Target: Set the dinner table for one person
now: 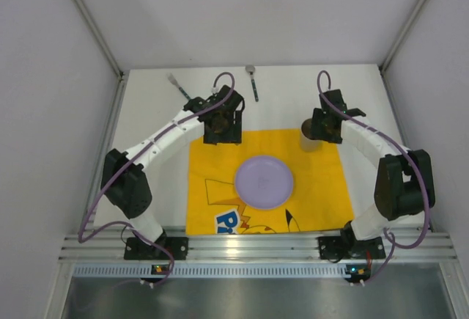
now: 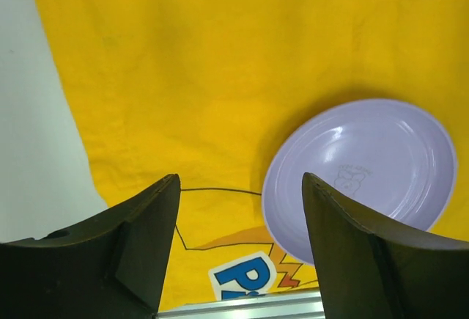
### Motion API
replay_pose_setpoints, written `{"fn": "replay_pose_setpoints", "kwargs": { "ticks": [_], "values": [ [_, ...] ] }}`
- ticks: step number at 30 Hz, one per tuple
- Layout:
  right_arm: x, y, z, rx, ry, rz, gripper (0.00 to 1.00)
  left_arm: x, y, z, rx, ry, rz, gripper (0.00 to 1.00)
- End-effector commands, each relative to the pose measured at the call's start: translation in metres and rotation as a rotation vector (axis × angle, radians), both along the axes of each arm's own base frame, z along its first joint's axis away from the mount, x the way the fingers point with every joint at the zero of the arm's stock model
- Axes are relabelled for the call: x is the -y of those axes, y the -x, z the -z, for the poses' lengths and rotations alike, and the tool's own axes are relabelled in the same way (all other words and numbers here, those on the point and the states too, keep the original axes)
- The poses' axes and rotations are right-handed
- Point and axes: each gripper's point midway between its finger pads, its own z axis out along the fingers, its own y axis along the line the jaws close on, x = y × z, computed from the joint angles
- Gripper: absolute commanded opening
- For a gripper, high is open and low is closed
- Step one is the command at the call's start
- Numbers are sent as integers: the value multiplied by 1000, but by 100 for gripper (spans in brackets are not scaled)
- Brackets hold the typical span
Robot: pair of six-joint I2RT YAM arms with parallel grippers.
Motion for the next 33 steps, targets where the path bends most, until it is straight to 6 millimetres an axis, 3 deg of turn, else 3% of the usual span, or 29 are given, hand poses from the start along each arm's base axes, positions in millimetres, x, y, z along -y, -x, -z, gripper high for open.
{"fn": "replay_pose_setpoints", "kwargs": {
  "ticks": [1, 3, 5, 6, 8, 10, 11, 12, 13, 14, 17, 19, 20, 22, 23, 24, 25, 26, 33],
  "values": [
    [0, -5, -10, 59, -17, 21, 77, -19, -26, -22, 110, -118, -52, 73],
    [-2, 0, -15, 51, -29, 20, 81, -30, -50, -45, 240, -177, -103, 74],
    [-1, 3, -33, 65, -34, 24, 82, -35, -61, -50, 309, -199, -100, 77],
    [-1, 9, -47, 79, -46, 26, 83, -33, -78, -62, 384, -161, -88, 78],
    [-2, 10, -75, 131, -65, 26, 84, -36, -94, -70, 417, -124, -96, 79],
    [-2, 18, -112, 207, -91, 24, 87, -53, -116, -57, 354, -106, -136, 86],
    [0, 23, -130, 236, -98, 29, 87, -55, -131, -69, 357, -63, -150, 86],
    [2, 28, -144, 263, -103, 28, 88, -69, -142, -64, 305, -3, -160, 98],
    [4, 37, -166, 315, -111, 24, 91, -74, -154, -45, 254, 9, -167, 98],
    [6, 45, -181, 332, -114, 23, 92, -81, -167, -51, 264, 38, -200, 98],
    [13, 71, -212, 383, -105, 1, 95, -116, -200, -30, 245, 18, -279, 98],
    [27, 90, -219, 384, -62, 20, 100, -135, -220, -31, 253, 25, -315, 98],
    [31, 95, -224, 391, -50, 29, 100, -140, -228, -6, 208, 9, -323, 98],
    [41, 109, -225, 387, -17, 56, 100, -152, -246, -6, 219, 6, -350, 98],
    [45, 113, -222, 380, -4, 69, 100, -155, -251, 14, 188, -7, -356, 98],
    [47, 118, -223, 387, -12, 86, 100, -162, -257, 20, 187, -10, -372, 98],
    [48, 122, -217, 368, -12, 95, 100, -164, -264, 18, 201, -2, -382, 98],
    [47, 125, -215, 362, -22, 101, 100, -169, -270, 34, 185, -1, -406, 98],
    [39, 132, -195, 309, -86, 138, 100, -178, -305, 63, 249, 12, -479, 98]
  ]
}}
